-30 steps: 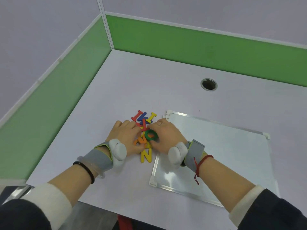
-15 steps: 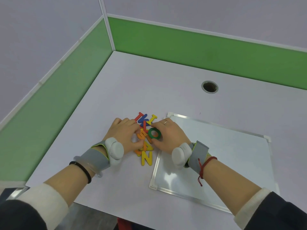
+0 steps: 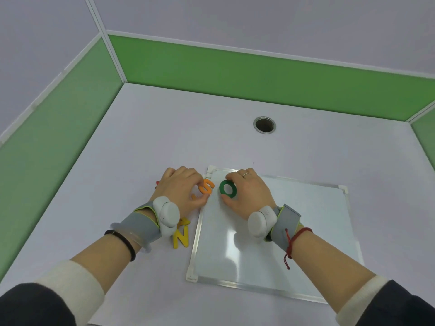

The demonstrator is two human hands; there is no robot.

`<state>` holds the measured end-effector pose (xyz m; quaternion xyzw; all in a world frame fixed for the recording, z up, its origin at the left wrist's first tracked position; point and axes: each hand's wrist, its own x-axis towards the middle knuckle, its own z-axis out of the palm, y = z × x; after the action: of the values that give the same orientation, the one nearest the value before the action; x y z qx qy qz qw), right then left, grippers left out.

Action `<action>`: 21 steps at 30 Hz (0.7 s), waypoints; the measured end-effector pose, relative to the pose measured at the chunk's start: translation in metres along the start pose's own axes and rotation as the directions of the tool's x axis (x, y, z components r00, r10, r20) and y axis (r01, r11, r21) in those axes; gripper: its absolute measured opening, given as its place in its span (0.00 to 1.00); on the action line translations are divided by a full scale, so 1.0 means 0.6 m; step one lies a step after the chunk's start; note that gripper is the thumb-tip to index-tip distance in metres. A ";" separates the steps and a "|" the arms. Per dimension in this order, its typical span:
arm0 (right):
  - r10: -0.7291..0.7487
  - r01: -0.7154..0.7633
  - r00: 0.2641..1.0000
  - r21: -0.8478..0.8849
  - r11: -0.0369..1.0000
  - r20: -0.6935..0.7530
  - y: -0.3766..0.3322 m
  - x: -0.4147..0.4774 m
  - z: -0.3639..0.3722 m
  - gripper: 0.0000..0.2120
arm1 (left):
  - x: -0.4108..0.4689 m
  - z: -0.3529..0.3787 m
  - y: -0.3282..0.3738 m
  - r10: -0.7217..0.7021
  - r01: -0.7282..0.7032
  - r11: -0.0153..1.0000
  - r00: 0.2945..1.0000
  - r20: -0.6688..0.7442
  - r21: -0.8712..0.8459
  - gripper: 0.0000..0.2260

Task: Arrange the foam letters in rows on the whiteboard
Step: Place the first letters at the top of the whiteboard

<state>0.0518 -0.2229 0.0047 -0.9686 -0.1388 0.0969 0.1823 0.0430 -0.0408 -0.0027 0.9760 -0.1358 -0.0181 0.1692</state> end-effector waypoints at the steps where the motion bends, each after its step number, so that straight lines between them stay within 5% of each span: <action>1: 0.017 -0.017 1.000 -0.006 1.000 -0.003 0.008 -0.001 -0.002 0.17 | 0.007 0.003 0.007 0.010 -0.010 1.000 1.000 0.001 -0.005 0.17; 9: 0.115 -0.115 0.993 0.039 0.993 -0.005 0.028 0.003 0.008 0.16 | 0.049 0.029 0.025 0.010 -0.013 0.998 0.998 0.060 0.054 0.25; 13: 0.092 -0.093 0.996 0.050 0.994 0.009 0.034 0.010 0.012 0.17 | 0.060 0.037 0.024 -0.013 0.008 0.999 0.996 0.089 0.054 0.15; 21: 0.018 -0.022 0.999 0.083 0.996 0.052 0.044 0.029 0.007 0.16 | 0.068 0.040 0.019 -0.045 0.034 0.995 0.992 0.121 0.091 0.13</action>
<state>0.0734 -0.2397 -0.0115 -0.9586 -0.1295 0.1290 0.2181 0.0772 -0.0699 -0.0211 0.9821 -0.1273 -0.0755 0.1169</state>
